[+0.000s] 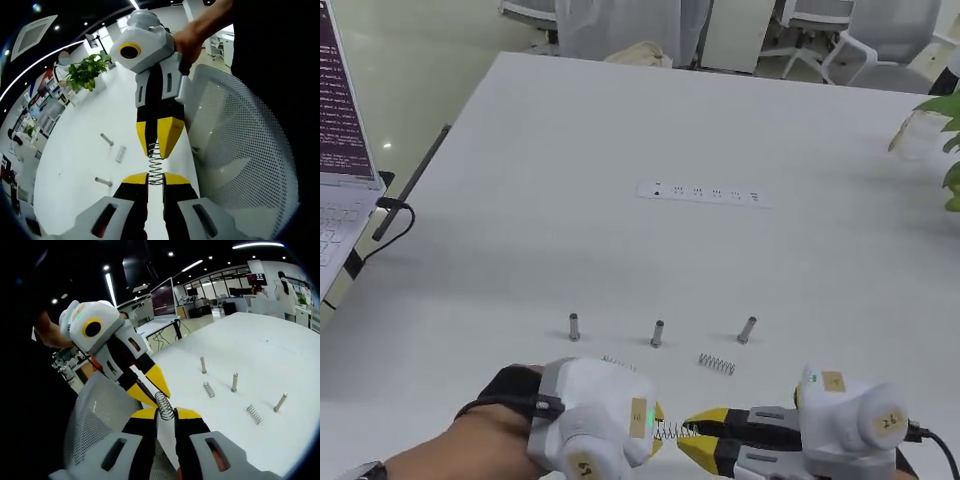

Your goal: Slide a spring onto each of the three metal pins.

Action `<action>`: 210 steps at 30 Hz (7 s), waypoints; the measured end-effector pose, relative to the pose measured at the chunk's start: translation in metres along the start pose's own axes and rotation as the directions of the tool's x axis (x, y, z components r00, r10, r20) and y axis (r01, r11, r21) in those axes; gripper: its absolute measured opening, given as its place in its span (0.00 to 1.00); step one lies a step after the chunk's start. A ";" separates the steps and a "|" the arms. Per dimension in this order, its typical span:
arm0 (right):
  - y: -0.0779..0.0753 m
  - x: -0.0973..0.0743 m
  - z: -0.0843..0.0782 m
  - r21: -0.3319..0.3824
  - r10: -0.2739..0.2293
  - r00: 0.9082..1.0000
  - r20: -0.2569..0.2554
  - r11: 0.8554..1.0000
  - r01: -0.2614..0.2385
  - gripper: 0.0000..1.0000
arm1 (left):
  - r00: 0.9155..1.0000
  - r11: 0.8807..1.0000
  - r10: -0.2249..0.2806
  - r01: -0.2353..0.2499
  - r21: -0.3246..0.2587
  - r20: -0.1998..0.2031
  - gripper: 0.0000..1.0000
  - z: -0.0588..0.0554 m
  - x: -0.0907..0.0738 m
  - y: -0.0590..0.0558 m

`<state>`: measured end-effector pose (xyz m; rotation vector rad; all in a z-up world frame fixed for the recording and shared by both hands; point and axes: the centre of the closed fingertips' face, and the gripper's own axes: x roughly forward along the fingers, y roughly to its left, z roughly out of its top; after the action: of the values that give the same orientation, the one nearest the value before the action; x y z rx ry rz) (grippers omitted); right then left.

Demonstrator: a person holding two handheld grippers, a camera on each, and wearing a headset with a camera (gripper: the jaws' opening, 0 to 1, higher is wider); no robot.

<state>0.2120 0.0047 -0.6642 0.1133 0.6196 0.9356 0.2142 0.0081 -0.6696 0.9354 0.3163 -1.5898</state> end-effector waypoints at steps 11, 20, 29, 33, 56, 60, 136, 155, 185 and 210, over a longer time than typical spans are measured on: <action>0.002 -0.001 0.000 0.009 0.004 1.000 0.005 1.000 -0.004 0.09 | 1.000 1.000 -0.002 0.002 -0.001 -0.006 0.03 -0.002 0.005 0.000; 0.004 -0.001 0.008 -0.030 -0.007 1.000 -0.016 1.000 0.006 0.09 | 1.000 0.998 0.014 -0.013 -0.060 0.020 0.02 -0.002 0.009 0.003; -0.001 -0.004 0.015 -0.116 -0.029 0.997 -0.074 0.993 0.021 0.09 | 0.996 0.986 0.040 -0.026 -0.164 0.083 0.02 0.005 0.016 0.008; 0.000 -0.006 0.018 -0.139 -0.027 0.996 -0.086 0.990 0.014 0.10 | 0.991 0.978 0.048 -0.022 -0.206 0.122 0.02 0.011 0.018 0.010; -0.010 -0.031 0.029 -0.412 -0.037 0.950 -0.309 0.906 -0.098 0.21 | 0.970 0.964 0.077 -0.014 -0.265 0.229 0.02 0.036 0.011 0.029; -0.009 -0.030 0.029 -0.460 -0.034 0.932 -0.360 0.876 -0.146 0.21 | 0.968 0.964 0.075 -0.009 -0.267 0.238 0.02 0.039 0.011 0.029; -0.046 0.023 0.036 -0.591 -0.057 0.849 -0.525 0.743 -0.315 0.08 | 0.939 0.752 0.335 -0.215 -0.623 0.080 0.35 -0.078 -0.057 0.047; -0.066 0.076 0.065 -0.615 -0.080 0.848 -0.523 0.725 -0.311 0.08 | 0.891 0.602 0.452 -0.332 -0.727 -0.032 0.56 -0.129 -0.091 0.041; -0.100 0.148 0.081 -0.625 -0.119 0.795 -0.595 0.690 -0.365 0.09 | 0.869 0.518 0.488 -0.361 -0.776 -0.078 0.59 -0.152 -0.105 0.024; -0.101 0.182 0.074 -0.611 -0.097 0.775 -0.624 0.679 -0.407 0.09 | 0.862 0.475 0.498 -0.364 -0.801 -0.096 0.59 -0.160 -0.110 0.019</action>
<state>0.4037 0.0990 -0.7199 -0.9238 0.8006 1.3582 0.2910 0.1871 -0.6880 0.1303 0.5765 -0.8475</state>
